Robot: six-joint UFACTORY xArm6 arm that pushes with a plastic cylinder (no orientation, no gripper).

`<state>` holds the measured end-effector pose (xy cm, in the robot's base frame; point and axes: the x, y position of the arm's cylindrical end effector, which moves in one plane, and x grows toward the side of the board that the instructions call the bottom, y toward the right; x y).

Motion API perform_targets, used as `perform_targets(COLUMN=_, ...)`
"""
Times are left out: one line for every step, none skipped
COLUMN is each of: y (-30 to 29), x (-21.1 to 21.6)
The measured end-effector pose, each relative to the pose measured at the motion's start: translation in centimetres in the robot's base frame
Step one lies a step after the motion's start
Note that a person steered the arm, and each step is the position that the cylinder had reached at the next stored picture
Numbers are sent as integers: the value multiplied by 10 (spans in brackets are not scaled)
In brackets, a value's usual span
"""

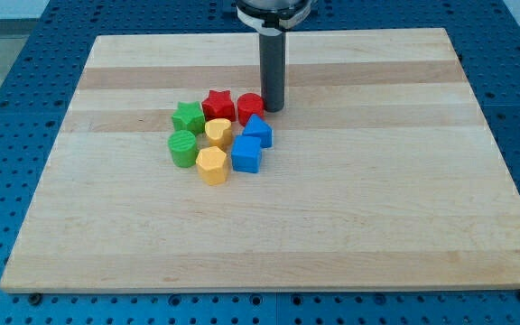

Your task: Push the blue triangle to top left

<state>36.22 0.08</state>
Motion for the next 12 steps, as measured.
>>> perform_targets(y=0, x=0)
perform_targets(y=9, x=10)
perform_targets(y=24, x=33)
perform_targets(y=31, x=48)
perform_targets(y=29, x=60)
perform_targets(y=25, x=95)
perform_targets(y=-10, x=119)
perform_targets(y=-57, x=117)
perform_targets(y=-79, x=97)
perform_targets(y=-75, x=79)
perform_targets(y=-50, x=67)
perform_targets(y=-11, x=71)
